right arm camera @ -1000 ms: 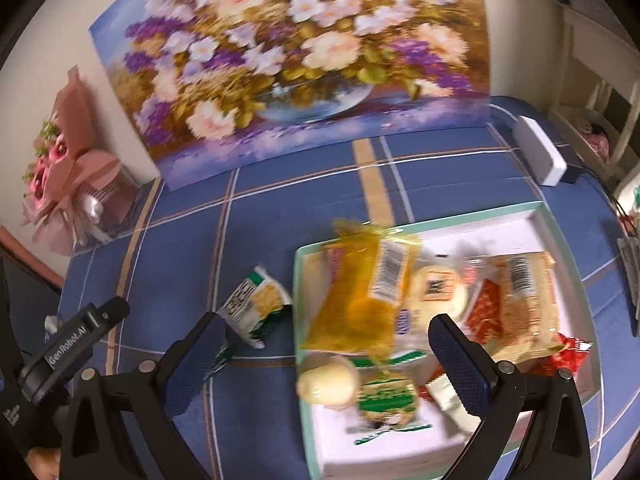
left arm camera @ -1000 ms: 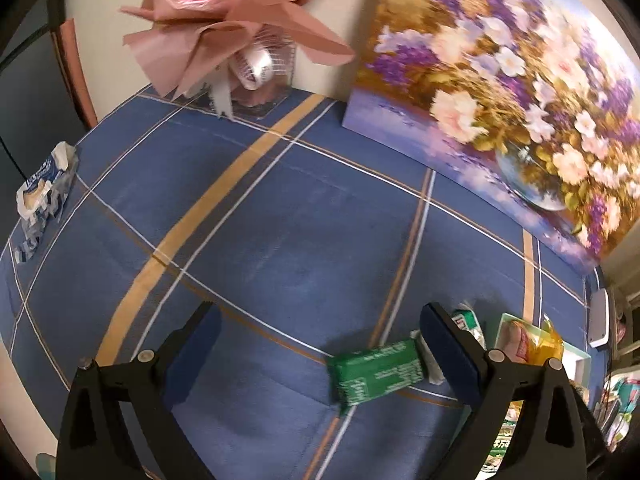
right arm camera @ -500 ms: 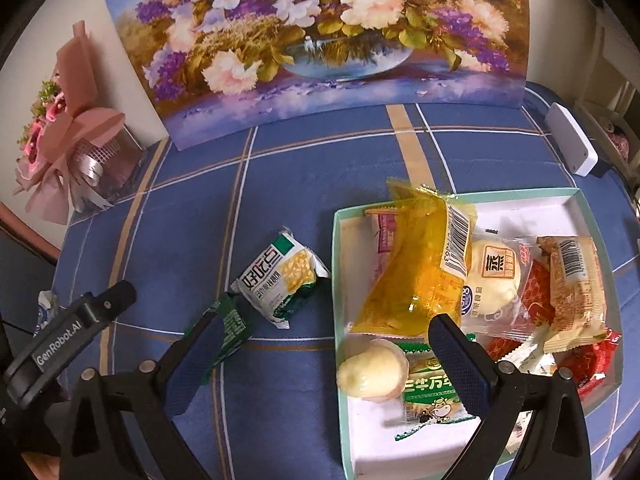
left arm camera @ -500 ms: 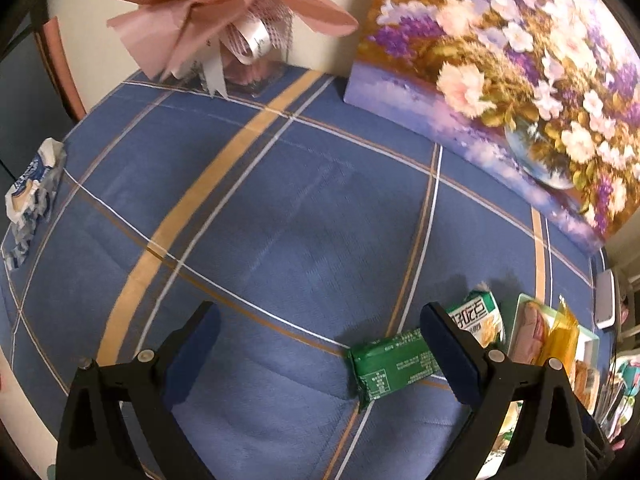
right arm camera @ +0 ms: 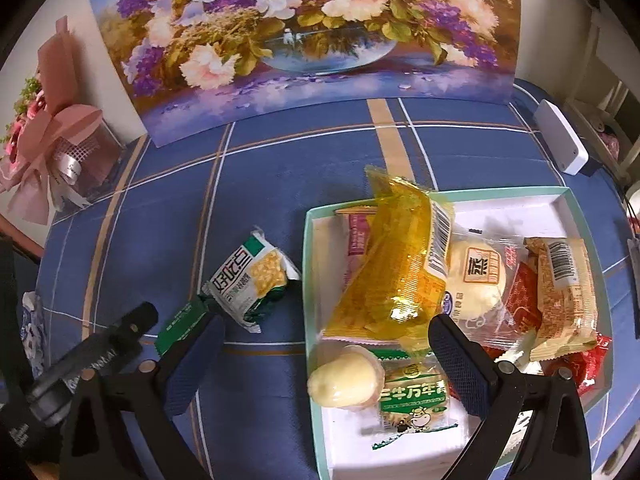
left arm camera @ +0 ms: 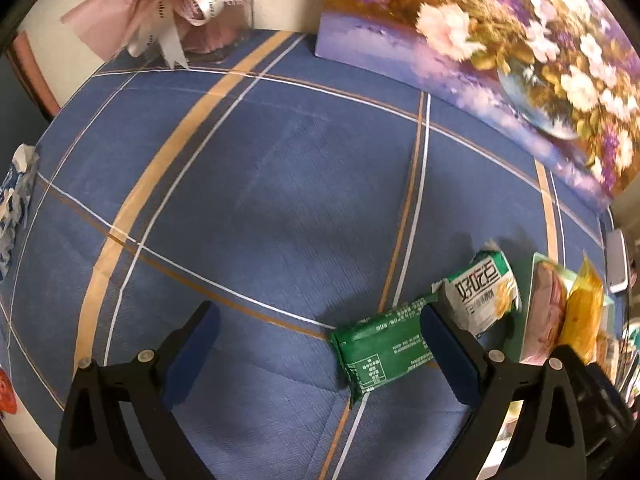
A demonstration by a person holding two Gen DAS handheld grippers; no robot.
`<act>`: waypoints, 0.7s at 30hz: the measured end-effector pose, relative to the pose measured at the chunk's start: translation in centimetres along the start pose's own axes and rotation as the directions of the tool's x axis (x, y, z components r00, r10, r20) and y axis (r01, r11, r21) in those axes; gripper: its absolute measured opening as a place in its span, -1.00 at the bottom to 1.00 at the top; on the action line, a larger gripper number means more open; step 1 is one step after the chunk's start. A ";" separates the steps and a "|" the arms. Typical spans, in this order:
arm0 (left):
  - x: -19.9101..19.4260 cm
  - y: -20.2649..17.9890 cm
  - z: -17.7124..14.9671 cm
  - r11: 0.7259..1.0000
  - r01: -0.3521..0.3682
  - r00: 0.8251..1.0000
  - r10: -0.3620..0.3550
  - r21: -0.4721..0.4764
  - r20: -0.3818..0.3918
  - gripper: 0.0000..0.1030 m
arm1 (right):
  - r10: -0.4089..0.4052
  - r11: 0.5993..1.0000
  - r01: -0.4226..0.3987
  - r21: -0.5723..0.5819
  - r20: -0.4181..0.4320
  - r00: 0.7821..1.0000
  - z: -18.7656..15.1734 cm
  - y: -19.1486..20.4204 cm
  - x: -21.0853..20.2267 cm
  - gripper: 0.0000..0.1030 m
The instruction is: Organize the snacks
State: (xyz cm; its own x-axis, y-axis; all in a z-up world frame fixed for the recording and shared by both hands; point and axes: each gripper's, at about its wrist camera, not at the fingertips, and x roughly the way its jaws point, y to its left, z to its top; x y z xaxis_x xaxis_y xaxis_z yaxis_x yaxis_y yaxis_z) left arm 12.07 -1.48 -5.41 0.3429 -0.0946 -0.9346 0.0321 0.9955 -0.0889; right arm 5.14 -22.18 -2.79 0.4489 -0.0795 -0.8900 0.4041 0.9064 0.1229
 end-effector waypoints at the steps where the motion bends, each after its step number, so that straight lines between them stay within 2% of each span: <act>1: 0.1 -0.2 -0.1 1.000 0.000 1.000 0.000 0.010 -0.005 0.93 | -0.001 1.000 0.001 0.001 -0.001 1.000 0.0 -0.2 0.0 1.00; 13: 2.2 -2.3 -1.2 0.990 0.022 0.995 -0.009 0.141 -0.095 0.93 | -0.005 0.999 0.006 0.033 -0.005 1.000 0.1 -1.6 -0.1 1.00; 21: 2.4 -4.4 -1.6 0.976 0.050 0.994 -0.027 0.212 -0.109 0.93 | -0.003 0.999 0.004 0.031 -0.005 1.000 0.1 -1.7 -0.2 1.00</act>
State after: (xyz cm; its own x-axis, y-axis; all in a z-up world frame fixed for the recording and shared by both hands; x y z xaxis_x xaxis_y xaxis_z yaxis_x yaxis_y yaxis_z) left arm 11.22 -6.07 -7.79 0.2377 -0.1208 -0.9638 0.2475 0.9670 -0.0602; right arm 4.47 -23.70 -2.79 0.4434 -0.0804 -0.8927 0.4305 0.8926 0.1335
